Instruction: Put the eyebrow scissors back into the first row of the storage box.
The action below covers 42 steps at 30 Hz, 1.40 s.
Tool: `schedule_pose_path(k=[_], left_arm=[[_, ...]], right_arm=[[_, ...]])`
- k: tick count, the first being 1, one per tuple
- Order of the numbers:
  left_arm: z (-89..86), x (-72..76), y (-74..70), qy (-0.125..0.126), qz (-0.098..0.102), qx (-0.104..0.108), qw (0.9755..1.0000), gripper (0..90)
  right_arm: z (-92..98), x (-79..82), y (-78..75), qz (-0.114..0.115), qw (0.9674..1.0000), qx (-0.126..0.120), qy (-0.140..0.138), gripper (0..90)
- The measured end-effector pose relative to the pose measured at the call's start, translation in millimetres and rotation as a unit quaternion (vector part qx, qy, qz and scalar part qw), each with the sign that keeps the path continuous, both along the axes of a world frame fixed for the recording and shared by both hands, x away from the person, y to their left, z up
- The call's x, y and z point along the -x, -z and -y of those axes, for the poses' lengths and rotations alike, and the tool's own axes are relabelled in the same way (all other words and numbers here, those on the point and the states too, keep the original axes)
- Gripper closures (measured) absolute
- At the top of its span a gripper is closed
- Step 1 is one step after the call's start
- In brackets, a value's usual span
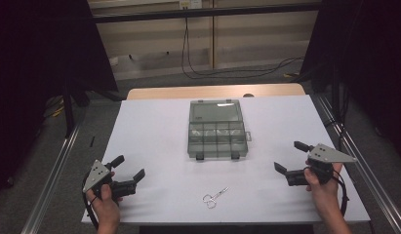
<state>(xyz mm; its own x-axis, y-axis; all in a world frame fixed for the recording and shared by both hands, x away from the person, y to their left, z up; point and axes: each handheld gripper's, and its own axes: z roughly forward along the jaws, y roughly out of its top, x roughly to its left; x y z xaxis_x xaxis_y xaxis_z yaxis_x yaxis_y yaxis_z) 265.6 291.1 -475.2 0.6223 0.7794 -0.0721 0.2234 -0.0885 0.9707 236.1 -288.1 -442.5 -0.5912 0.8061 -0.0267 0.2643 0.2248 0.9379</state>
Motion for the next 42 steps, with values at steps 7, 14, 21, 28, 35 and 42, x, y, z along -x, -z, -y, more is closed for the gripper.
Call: schedule_pose_path(k=[7,14,21,28,35,42], left_arm=[[-0.8,-0.1,0.1,0.001,0.0,0.002,1.0,3.3],[-1.0,0.2,0.1,-0.001,-0.001,0.004,1.0,3.3],[-1.0,0.1,0.1,-0.001,0.0,0.003,1.0,3.3],[-1.0,0.1,0.1,0.001,0.001,0.002,1.0,3.3],[-0.6,0.1,0.0,0.001,0.001,0.0,1.0,3.3],[-0.7,0.3,-0.1,0.001,0.001,0.0,1.0,3.3]], right_arm=[[-20.9,-11.4,-4.5,-0.021,0.9984,0.018,-0.048,0.0],[-36.1,-18.8,-8.0,-0.026,0.9967,0.034,-0.069,0.0],[-55.9,-27.3,-11.4,-0.035,0.993,0.057,-0.097,0.0],[-68.2,-32.4,-13.3,-0.042,0.9905,0.067,-0.112,0.0],[-80.9,-36.7,-13.6,-0.049,0.9867,0.08,-0.132,0.0],[-94.2,-40.1,-12.4,-0.054,0.9818,0.097,-0.154,0.0]])
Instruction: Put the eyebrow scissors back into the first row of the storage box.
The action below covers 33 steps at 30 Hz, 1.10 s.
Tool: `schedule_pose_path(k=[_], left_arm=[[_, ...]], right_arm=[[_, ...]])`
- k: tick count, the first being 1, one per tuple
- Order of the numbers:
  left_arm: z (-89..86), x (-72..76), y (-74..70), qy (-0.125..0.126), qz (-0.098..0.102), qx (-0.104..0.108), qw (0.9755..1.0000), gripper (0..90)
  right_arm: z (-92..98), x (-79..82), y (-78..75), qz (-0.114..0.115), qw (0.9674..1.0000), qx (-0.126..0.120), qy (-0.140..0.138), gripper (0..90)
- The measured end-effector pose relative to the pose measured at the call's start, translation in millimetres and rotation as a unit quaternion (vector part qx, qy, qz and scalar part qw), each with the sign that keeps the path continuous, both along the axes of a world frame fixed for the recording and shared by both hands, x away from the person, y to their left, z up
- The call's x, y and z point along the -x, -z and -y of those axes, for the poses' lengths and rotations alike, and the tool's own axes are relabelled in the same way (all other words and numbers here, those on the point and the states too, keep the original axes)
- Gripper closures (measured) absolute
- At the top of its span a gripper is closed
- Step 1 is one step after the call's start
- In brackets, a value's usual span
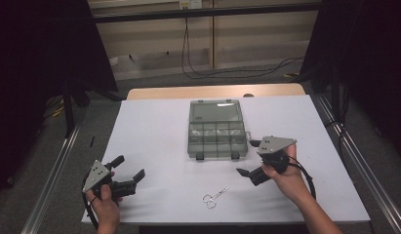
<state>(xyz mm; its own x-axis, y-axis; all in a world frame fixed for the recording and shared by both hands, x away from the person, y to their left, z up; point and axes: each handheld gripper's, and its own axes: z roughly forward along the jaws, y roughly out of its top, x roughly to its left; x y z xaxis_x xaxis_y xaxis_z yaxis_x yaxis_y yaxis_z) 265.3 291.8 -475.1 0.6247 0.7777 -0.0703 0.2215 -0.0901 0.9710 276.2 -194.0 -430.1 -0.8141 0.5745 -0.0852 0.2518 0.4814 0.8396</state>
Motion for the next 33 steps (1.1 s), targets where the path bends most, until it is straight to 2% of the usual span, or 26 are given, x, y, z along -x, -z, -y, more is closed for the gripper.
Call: schedule_pose_path(k=[7,8,9,12,14,15,19,20,22,26,27,29,31,32,33], left_arm=[[1.2,-0.2,-0.1,0.002,0.0,-0.003,1.0,3.3],[1.5,0.3,0.0,0.004,-0.002,0.0,1.0,3.3],[1.3,0.3,0.0,0.004,-0.003,0.001,1.0,3.3],[1.3,0.1,-0.1,0.005,-0.001,-0.001,1.0,3.3],[1.3,-0.3,-0.2,0.005,0.0,-0.004,1.0,3.3],[1.5,0.0,-0.2,0.004,0.0,-0.004,1.0,3.3],[2.0,-0.1,-0.1,0.004,0.0,-0.004,1.0,3.3],[2.9,0.2,-0.1,0.005,0.0,0.0,1.0,3.3],[2.0,0.4,-0.5,0.008,0.002,-0.006,1.0,3.4],[2.3,0.3,-0.5,0.009,0.004,-0.006,0.9999,3.4],[2.4,0.2,-0.5,0.007,0.004,-0.008,0.9999,3.4],[2.5,0.2,-0.6,0.006,0.004,-0.009,0.9999,3.4],[2.6,0.1,-0.5,0.007,0.004,-0.009,0.9999,3.4],[2.6,0.3,-0.6,0.006,0.004,-0.01,0.9999,3.4],[2.6,0.5,-0.7,0.006,0.005,-0.01,0.9999,3.4]], right_arm=[[-13.0,-3.1,-1.3,-0.012,0.9997,0.014,-0.018,1.0],[-17.6,-4.4,-1.2,-0.013,0.9992,0.029,-0.025,1.6],[-17.6,-4.4,-1.2,-0.013,0.9992,0.029,-0.025,1.6],[-25.3,-5.6,-1.1,-0.017,0.9977,0.051,-0.042,3.1],[-32.2,-6.9,-0.1,-0.037,0.9954,0.062,-0.063,6.7],[-32.2,-6.9,-0.1,-0.037,0.9954,0.062,-0.063,6.7],[-41.0,-10.0,2.8,-0.061,0.9904,0.081,-0.094,11.9],[-42.3,-10.5,3.0,-0.064,0.9897,0.085,-0.096,12.9],[-46.3,-11.9,3.4,-0.067,0.9885,0.093,-0.099,16.1],[-51.8,-14.3,1.8,-0.085,0.9854,0.098,-0.11,23.1],[-53.2,-15.3,1.4,-0.093,0.9837,0.098,-0.118,23.6],[-56.7,-16.4,0.7,-0.099,0.982,0.101,-0.125,30.9],[-60.9,-16.6,0.8,-0.11,0.9784,0.108,-0.138,31.6],[-62.9,-16.8,1.2,-0.111,0.977,0.109,-0.146,34.3],[-66.8,-15.7,2.1,-0.113,0.9742,0.114,-0.158,38.1]])
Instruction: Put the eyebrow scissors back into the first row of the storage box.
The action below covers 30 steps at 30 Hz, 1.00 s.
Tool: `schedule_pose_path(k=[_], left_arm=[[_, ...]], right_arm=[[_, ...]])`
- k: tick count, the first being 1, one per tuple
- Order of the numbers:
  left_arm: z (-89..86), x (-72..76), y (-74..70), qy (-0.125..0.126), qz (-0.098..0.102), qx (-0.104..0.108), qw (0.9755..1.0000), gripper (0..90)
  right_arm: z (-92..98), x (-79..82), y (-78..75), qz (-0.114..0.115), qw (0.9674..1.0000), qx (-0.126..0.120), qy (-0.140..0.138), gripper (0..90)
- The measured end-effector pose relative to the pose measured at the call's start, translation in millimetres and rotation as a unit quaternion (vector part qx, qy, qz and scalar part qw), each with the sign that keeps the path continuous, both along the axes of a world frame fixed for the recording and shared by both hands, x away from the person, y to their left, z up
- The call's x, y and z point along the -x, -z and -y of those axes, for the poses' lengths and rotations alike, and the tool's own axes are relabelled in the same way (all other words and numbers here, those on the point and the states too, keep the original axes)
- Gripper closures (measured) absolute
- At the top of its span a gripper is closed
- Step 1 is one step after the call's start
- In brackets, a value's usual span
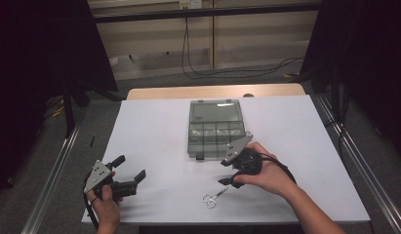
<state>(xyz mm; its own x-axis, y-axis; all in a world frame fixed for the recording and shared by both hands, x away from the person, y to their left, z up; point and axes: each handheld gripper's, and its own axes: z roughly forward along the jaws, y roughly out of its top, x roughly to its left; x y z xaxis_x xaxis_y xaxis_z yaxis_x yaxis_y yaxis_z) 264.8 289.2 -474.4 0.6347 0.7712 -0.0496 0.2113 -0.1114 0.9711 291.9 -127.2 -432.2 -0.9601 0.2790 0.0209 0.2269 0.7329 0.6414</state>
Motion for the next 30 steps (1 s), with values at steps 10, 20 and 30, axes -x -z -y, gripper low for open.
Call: schedule_pose_path(k=[10,20,30], left_arm=[[0.1,0.2,0.0,-0.001,0.0,-0.001,1.0,3.4],[0.5,0.0,0.1,0.002,0.001,0.0,1.0,3.6],[1.5,-0.2,0.2,0.0,0.001,0.001,1.0,3.6]], right_arm=[[-19.5,7.0,6.5,-0.004,0.9959,0.061,-0.067,53.4],[-29.5,8.7,14.8,-0.025,0.99,0.08,-0.113,61.3],[-40.4,12.9,23.2,-0.037,0.9846,0.093,-0.143,64.0]])
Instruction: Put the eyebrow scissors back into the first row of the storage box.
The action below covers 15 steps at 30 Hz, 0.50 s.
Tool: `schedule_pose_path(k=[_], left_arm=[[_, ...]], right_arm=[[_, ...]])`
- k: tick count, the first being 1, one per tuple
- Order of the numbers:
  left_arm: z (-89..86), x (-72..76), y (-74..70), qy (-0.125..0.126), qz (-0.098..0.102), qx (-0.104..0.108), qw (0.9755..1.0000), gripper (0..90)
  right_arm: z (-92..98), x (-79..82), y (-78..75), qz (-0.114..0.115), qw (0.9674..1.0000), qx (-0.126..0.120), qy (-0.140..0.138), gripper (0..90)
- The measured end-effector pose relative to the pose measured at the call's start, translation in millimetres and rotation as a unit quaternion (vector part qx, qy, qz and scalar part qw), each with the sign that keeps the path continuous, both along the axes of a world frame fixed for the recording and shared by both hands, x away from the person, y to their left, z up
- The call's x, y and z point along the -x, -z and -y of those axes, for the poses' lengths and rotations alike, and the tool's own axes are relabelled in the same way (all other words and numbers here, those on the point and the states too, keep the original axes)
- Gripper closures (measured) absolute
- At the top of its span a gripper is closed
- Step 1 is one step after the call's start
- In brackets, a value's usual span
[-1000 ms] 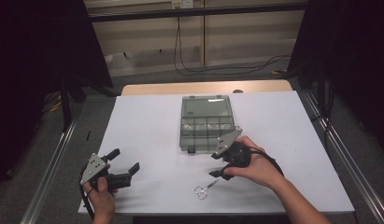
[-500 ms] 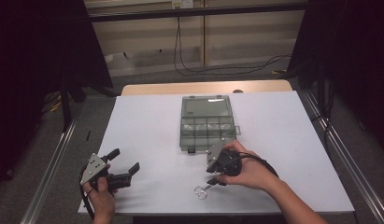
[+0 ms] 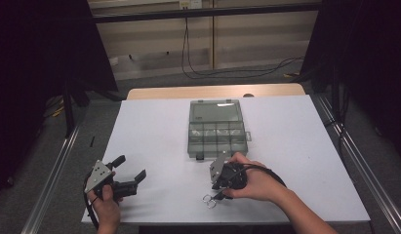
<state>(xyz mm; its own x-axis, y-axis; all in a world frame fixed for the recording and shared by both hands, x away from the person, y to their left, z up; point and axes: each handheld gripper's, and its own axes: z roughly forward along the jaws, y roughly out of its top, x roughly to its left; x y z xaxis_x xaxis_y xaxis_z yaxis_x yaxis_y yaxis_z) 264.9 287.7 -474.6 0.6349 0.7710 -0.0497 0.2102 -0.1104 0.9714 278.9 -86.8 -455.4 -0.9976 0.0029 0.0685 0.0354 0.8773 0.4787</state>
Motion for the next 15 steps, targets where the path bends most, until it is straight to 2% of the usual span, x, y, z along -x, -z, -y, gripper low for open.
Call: schedule_pose_path(k=[2,6,10,12,15], left_arm=[[-0.1,0.0,0.0,0.0,0.0,-0.001,1.0,3.6],[0.8,0.2,0.2,0.0,-0.001,0.005,1.0,3.6],[0.8,0.2,0.2,-0.001,-0.001,0.005,1.0,3.6],[0.0,0.1,0.0,0.0,-0.001,-0.001,1.0,3.6],[-0.4,0.1,-0.2,0.0,-0.001,-0.005,1.0,3.7]], right_arm=[[-0.3,0.4,0.9,-0.002,1.0,0.008,0.002,64.7],[0.4,-0.5,1.3,0.002,1.0,0.005,0.002,70.1],[1.2,2.0,0.8,-0.014,0.9998,0.01,-0.002,83.1],[0.8,3.0,-0.1,-0.023,0.9996,0.015,0.0,85.1],[-0.2,3.7,-0.9,-0.023,0.9995,0.019,-0.005,85.6]])
